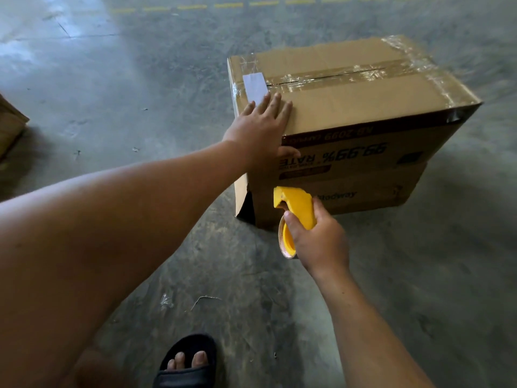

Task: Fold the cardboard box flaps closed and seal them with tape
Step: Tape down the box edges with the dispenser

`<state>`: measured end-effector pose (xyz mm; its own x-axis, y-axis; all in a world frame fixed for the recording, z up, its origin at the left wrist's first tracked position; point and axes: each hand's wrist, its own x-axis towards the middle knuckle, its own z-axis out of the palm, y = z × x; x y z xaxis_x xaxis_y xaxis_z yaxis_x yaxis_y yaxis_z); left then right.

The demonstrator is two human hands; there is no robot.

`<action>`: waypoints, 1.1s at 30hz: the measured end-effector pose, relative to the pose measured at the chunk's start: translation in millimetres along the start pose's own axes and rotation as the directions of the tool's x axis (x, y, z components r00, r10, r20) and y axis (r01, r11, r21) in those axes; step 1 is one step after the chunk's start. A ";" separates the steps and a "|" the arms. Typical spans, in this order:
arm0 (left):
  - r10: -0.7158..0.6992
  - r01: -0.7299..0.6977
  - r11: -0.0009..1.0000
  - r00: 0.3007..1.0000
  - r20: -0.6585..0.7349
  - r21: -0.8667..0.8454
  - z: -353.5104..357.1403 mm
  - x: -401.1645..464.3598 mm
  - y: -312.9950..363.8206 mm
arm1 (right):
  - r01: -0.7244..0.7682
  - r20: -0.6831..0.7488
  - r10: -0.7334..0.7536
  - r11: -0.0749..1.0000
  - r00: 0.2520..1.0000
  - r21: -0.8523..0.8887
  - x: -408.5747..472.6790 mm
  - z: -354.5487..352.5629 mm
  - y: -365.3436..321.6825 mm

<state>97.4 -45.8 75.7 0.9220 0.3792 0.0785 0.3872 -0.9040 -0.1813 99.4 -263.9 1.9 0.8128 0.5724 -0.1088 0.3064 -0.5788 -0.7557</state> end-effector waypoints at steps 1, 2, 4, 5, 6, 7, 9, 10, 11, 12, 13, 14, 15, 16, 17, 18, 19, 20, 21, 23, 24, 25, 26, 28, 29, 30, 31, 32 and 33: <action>-0.007 0.007 1.000 1.000 0.000 0.003 1.0 0.1 0.7 | 0.003 0.000 -0.003 1.000 1.000 -0.007 -0.1 0.0 -0.5; -0.015 0.015 1.000 1.000 -0.001 0.006 1.7 0.3 1.6 | 0.006 0.004 -0.006 1.000 1.000 -0.018 -0.2 0.2 -1.1; -0.027 0.027 0.999 1.000 -0.004 0.025 3.2 -0.4 4.6 | 0.015 0.009 -0.015 0.999 1.000 -0.051 -0.9 -1.4 -3.1; -0.032 0.032 0.999 0.999 -0.004 0.036 3.5 -0.9 5.7 | 0.022 0.007 -0.021 0.998 1.000 -0.065 -1.3 -3.1 -4.4; -0.035 0.035 0.999 0.999 -0.002 0.040 3.4 -1.1 6.3 | 0.029 0.004 -0.029 0.997 1.000 -0.076 -1.4 -4.9 -4.9; -0.037 0.037 0.999 0.999 0.002 0.035 2.6 -1.3 6.7 | 0.038 0.005 -0.038 0.996 0.999 -0.086 -1.8 -7.1 -5.5; -0.042 0.042 0.999 0.999 0.008 0.011 0.4 -2.2 6.0 | 0.050 0.012 -0.049 0.994 0.999 -0.102 -1.9 -11.4 -5.1; -0.044 0.044 0.999 0.999 0.006 -0.004 -0.2 -2.6 5.3 | 0.053 0.014 -0.052 0.992 0.999 -0.112 -0.9 -13.6 -4.3; -0.046 0.046 0.999 0.999 0.003 -0.020 -0.8 -2.9 4.8 | 0.055 0.015 -0.054 0.991 0.998 -0.124 0.6 -16.2 -3.2; -0.049 0.048 0.998 0.999 -0.002 -0.036 -1.6 -3.2 4.4 | 0.057 0.014 -0.055 0.989 0.998 -0.135 2.9 -18.4 -1.3; -0.054 0.053 0.997 0.999 -0.007 -0.053 -2.8 -3.6 4.1 | 0.059 0.016 -0.057 0.987 0.998 -0.146 5.6 -20.7 0.6; -0.060 0.059 0.996 0.998 -0.015 -0.073 -4.1 -3.7 4.1 | 0.060 0.020 -0.057 0.986 0.998 -0.155 8.2 -22.7 3.3; -0.069 0.067 0.993 0.997 -0.026 -0.093 -6.2 -3.6 4.3 | 0.058 0.025 -0.055 0.985 0.998 -0.161 10.9 -24.9 6.0; -0.078 0.073 0.991 0.996 -0.042 -0.110 -8.7 -3.1 4.4 | 0.052 0.028 -0.048 0.985 0.998 -0.162 14.2 -26.9 9.1; -0.086 0.078 0.989 0.995 -0.059 -0.125 -11.8 -2.3 4.3 | 0.042 0.028 -0.038 0.986 0.999 -0.164 17.8 -29.1 12.2; -0.093 0.083 0.987 0.993 -0.072 -0.140 -14.9 -1.1 4.5 | 0.029 0.026 -0.025 0.986 0.999 -0.165 21.7 -31.4 15.6; -0.100 0.087 0.984 0.992 -0.075 -0.154 -17.8 0.8 4.8 | 0.019 0.021 -0.015 0.985 1.000 -0.170 25.8 -34.4 19.3; -0.107 0.095 0.981 0.992 -0.067 -0.167 -20.7 2.9 5.4 | 0.012 0.019 -0.009 0.984 1.000 -0.178 30.7 -37.8 24.1; -0.115 0.104 0.979 0.992 -0.049 -0.177 -23.4 5.2 6.3 | 0.007 0.022 -0.003 0.981 1.000 -0.193 35.6 -42.1 29.1; -0.130 0.125 0.973 0.991 -0.012 -0.193 -28.8 10.2 7.9 | -0.005 0.036 0.014 0.976 0.999 -0.218 46.7 -52.4 40.8; -0.142 0.138 0.969 0.990 -0.002 -0.207 -31.0 12.8 8.3 | -0.013 0.038 0.023 0.972 0.999 -0.234 52.5 -58.3 46.9; -0.157 0.153 0.961 0.988 0.002 -0.229 -33.2 15.1 8.4 | -0.021 0.037 0.032 0.965 0.999 -0.261 58.6 -64.3 53.6; -0.174 0.168 0.951 0.985 -0.002 -0.258 -34.7 18.0 8.2 | -0.030 0.033 0.041 0.955 0.999 -0.294 64.4 -70.3 61.0; -0.221 0.197 0.924 0.974 -0.038 -0.329 -35.7 24.4 6.0 | -0.053 0.033 0.068 0.938 0.997 -0.343 74.0 -81.8 78.0; -0.253 0.213 0.905 0.965 -0.064 -0.369 -34.7 28.4 3.8 | -0.063 0.035 0.081 0.930 0.996 -0.363 77.3 -87.2 87.3; -0.286 0.228 0.885 0.954 -0.088 -0.405 -33.0 32.9 1.1 | -0.066 0.037 0.087 0.921 0.995 -0.385 80.4 -92.0 97.7; -0.316 0.243 0.870 0.943 -0.107 -0.430 -30.9 36.6 -1.3 | -0.066 0.041 0.091 0.909 0.995 -0.411 82.9 -96.6 107.9; -0.335 0.254 0.862 0.934 -0.119 -0.438 -28.3 39.5 -2.4 | -0.069 0.041 0.096 0.896 0.995 -0.439 85.8 -100.5 118.2; -0.343 0.259 0.863 0.931 -0.124 -0.434 -25.6 41.1 -2.4 | -0.080 0.037 0.109 0.881 0.993 -0.466 88.6 -103.6 128.0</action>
<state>134.3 -33.0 104.5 0.7255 0.6383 0.2572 0.5723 -0.7672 0.2896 262.0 -347.5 -37.5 0.8226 0.5266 -0.2143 0.4362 -0.8263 -0.3562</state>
